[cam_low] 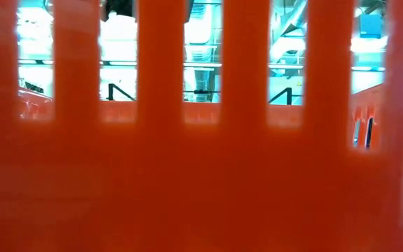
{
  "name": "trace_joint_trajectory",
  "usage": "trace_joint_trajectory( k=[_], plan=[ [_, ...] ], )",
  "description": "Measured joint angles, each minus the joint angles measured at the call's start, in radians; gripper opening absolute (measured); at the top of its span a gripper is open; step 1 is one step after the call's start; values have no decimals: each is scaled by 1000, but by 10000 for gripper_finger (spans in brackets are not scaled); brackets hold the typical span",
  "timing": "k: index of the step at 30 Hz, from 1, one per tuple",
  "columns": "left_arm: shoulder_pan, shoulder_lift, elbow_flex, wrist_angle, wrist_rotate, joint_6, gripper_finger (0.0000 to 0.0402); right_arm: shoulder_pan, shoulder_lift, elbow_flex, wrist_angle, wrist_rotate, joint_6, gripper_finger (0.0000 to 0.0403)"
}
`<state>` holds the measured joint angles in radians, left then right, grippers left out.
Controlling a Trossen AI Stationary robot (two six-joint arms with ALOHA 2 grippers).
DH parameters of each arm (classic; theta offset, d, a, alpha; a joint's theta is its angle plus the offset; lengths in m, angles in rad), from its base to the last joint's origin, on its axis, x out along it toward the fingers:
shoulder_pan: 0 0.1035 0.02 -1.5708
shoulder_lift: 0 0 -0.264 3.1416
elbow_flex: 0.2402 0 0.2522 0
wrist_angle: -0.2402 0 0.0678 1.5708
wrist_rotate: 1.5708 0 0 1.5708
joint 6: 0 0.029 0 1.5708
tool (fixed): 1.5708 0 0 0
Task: Stack baskets on shelf by color
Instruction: Stack the black bin on top of the black bin on the shelf
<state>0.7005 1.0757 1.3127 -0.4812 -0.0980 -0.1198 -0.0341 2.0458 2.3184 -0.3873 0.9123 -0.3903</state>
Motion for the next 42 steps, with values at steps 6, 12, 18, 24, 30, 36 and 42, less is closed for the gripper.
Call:
trace_joint_trajectory(
  k=[6, 12, 18, 24, 30, 36, 42],
  plan=[
    [-8, 62, 37, -5, -43, 27, 0, 57, -25, 1, 13, 175, -48, 219],
    [-29, 85, 38, 36, -47, 31, 0, 62, -35, 2, -71, 287, 29, 213],
    [-62, 71, 38, 105, -81, 63, 0, 4, -35, 1, -286, 293, 325, 206],
    [-73, 62, 38, 105, -86, 72, 0, -34, -35, 1, -304, 290, 364, 203],
    [-107, 61, 38, 98, -121, 75, 0, -61, -35, 1, -252, 252, 364, 202],
    [-113, 61, 39, 112, -298, 141, 0, -13, -36, 1, -27, 188, 205, 197],
    [-113, 64, 39, 211, -319, 164, 0, 59, -39, 1, 91, 175, 86, 197]
  ],
)
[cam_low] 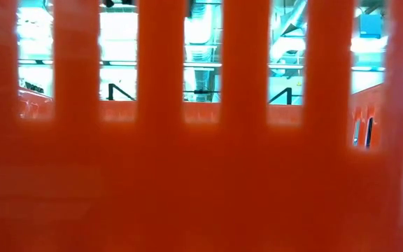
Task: Stack baskets on shelf by color
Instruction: Stack the black bin on top of the black bin on the shelf
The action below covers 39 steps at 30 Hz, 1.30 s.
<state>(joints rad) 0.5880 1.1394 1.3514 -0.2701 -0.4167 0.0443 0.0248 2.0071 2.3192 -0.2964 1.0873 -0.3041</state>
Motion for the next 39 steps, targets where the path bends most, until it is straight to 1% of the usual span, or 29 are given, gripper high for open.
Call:
trace_joint_trajectory(
  k=[4, 9, 15, 21, 26, 33, 39],
  plan=[
    [-3, 10, 0, 16, 36, 0, 0, 23, 10, -1, -12, -1, 26, 198],
    [-22, 8, 0, 17, 45, -7, 0, 11, 9, 0, -16, 7, 40, 196],
    [-40, 8, 0, 15, 46, -7, 0, 4, 9, 0, -14, 81, -13, 199],
    [-36, 8, 0, 15, 41, -3, 0, 36, 10, 0, -14, 99, -20, 196],
    [-34, 8, 0, 14, 42, -3, 0, 56, 9, 0, -14, 191, -69, 197],
    [-60, 8, 0, 14, 99, -27, 0, 12, 10, 0, -23, 199, -63, 195],
    [-99, 8, 0, -3, 87, -11, 0, -17, 10, 0, -23, 197, -63, 195]
  ],
)
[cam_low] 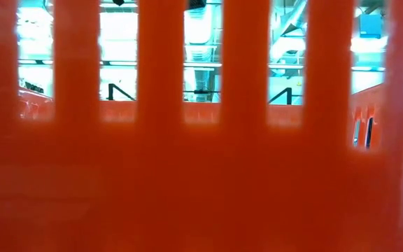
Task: Stack baskets on shelf by color
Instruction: Stack the black bin on top of the black bin on the shelf
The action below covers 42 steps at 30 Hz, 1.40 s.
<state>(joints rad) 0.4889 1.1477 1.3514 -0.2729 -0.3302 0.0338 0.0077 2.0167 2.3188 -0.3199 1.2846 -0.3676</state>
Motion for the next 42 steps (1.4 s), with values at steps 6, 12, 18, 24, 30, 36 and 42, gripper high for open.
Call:
trace_joint_trajectory(
  k=[6, 12, 18, 24, 30, 36, 42],
  plan=[
    [-7, 0, 0, -2, -5, 1, 0, -17, 0, 0, 3, -1, 1, 147],
    [-7, -1, -1, -7, -4, -4, 0, -19, -2, 2, 2, -49, -8, 19],
    [-7, -7, -2, -25, 71, 41, 34, -23, -4, 3, -17, -54, -21, 7],
    [-34, -54, 34, -113, 111, 46, 138, -28, -2, 2, -53, -69, -17, 4],
    [-69, -123, 162, -345, 227, -1, 216, -51, 4, -2, -147, -133, 17, 3],
    [-78, -190, 197, -697, 374, -50, 233, -77, -65, -2, -426, -318, 66, 2],
    [-78, -221, 198, -905, 381, -163, 234, -179, -189, 0, -784, -725, 291, 2]
  ],
)
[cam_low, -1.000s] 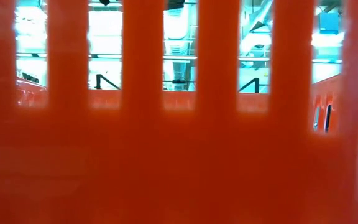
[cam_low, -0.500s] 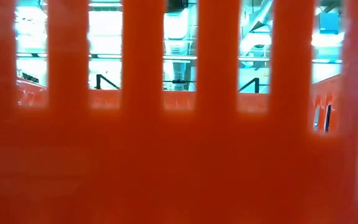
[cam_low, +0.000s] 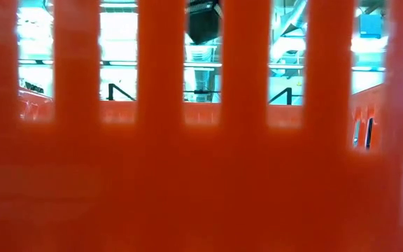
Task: Stack baskets on shelf by color
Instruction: Stack the black bin on top of the black bin on the shelf
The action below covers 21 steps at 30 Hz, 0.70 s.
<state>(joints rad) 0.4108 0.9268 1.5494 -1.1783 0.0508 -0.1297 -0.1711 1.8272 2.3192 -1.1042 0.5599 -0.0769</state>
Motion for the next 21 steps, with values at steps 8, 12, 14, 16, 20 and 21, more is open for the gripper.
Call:
trace_joint_trajectory(
  k=[8, 12, 14, 16, 20, 21],
  plan=[
    [0, 10, 0, -108, -3, -49, 234, -231, -62, 0, -297, -642, -51, 2],
    [0, 24, -1, -113, -3, -60, 234, -314, -50, 0, -385, -704, -201, 2],
    [0, 29, -1, -112, -3, -72, 234, -351, -32, 0, -407, -716, -274, 2],
    [0, 32, 0, -111, -3, -90, 234, -385, -12, 0, -408, -726, -347, 2],
    [0, 49, -1, -110, -11, -126, 234, -446, 38, 0, -413, -823, -484, 2],
    [0, 54, -1, -110, -11, -135, 234, -459, 55, 0, -416, -853, -510, 2]
  ],
)
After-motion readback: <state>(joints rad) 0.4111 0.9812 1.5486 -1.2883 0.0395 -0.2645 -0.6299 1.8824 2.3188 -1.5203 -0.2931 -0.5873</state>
